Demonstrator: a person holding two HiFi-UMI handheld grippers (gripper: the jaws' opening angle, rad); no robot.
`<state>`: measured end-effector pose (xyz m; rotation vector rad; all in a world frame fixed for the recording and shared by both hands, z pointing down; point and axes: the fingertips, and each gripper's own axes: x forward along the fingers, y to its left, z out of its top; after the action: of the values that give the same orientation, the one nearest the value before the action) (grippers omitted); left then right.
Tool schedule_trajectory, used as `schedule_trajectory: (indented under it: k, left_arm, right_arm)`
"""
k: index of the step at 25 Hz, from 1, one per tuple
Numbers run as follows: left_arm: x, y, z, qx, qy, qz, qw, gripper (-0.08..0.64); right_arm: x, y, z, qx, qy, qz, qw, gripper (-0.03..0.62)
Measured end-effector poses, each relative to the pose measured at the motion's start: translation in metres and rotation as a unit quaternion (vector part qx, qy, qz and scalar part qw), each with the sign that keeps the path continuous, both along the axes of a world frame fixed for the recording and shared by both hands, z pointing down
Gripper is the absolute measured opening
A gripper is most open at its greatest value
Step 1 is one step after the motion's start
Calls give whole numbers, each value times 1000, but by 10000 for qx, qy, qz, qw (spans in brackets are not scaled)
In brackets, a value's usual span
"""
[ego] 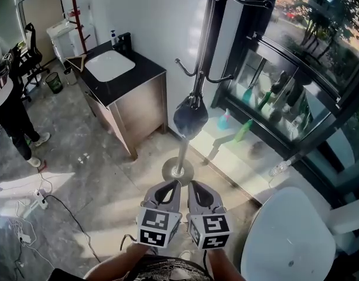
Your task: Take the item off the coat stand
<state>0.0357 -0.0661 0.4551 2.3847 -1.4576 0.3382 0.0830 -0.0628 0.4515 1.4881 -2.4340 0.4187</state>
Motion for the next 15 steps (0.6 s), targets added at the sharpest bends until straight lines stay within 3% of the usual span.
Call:
schedule_trajectory:
  k: [15]
  left_arm:
    - [-36,-40,-1,-178,65,555,9983,0]
  right_arm:
    - [-43,-37,-7,-54,294,531,9981,6]
